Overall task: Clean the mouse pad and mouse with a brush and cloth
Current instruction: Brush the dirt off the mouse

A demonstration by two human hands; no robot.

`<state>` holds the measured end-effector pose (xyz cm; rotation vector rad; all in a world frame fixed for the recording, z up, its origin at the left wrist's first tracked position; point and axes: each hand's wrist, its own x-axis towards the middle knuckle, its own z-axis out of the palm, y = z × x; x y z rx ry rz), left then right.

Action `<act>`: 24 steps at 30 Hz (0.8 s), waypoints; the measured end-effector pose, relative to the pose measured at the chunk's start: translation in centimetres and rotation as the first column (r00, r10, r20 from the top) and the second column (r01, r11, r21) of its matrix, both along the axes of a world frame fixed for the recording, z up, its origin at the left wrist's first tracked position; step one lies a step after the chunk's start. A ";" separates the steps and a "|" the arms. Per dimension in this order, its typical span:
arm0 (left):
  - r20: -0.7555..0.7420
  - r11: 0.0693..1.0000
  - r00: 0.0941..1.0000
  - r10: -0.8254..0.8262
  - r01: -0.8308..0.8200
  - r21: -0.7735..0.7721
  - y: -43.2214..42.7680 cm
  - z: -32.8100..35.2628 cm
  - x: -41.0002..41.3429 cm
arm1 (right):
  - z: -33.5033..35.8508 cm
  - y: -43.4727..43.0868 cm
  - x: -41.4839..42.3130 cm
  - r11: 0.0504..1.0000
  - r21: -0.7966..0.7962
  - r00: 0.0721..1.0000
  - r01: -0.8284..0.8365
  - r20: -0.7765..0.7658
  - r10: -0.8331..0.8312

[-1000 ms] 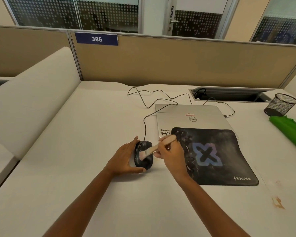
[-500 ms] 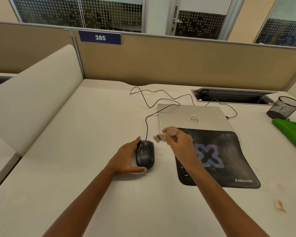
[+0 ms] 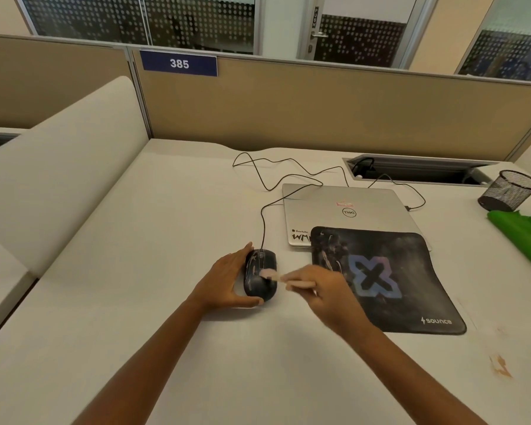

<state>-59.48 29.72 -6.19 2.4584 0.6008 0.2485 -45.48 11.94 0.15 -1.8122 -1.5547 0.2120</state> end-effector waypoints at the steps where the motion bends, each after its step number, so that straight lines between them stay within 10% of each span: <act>1: 0.004 1.000 1.000 0.001 -0.001 0.005 0.0 0.0 0.0 | -0.2 -1.0 -0.5 0.999 -0.010 0.999 -0.034 0.017 0.035; 24: -0.026 1.000 1.000 0.001 -0.001 -0.006 0.2 -0.2 0.0 | -0.8 -2.5 -0.8 0.986 0.163 0.992 0.030 -0.126 -0.009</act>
